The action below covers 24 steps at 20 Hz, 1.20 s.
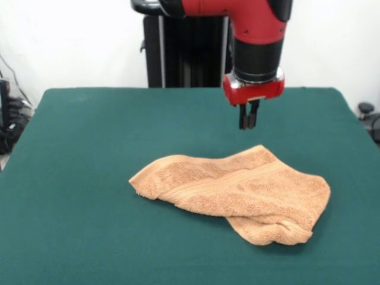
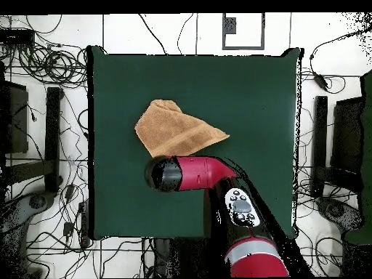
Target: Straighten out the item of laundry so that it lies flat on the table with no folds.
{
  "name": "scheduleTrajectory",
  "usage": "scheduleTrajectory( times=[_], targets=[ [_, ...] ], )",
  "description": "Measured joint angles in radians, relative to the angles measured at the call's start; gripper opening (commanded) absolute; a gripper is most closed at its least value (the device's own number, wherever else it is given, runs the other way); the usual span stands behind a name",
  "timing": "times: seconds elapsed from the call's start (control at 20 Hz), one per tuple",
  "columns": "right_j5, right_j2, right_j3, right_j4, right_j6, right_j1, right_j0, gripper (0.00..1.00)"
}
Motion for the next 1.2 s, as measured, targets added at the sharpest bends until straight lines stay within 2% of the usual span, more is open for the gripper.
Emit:
scheduleTrajectory(
  times=[0.1,0.45,0.5,1.2],
  targets=[
    [-0.046,0.000,0.000,0.000,0.000,0.014,0.000,0.00],
    [-0.065,0.000,-0.002,0.000,0.000,0.034,0.000,0.00],
    [-0.065,0.000,-0.004,0.000,0.000,0.034,0.000,1.00],
    [-0.090,-0.001,-0.044,0.011,0.000,0.028,0.041,1.00]
  ],
)
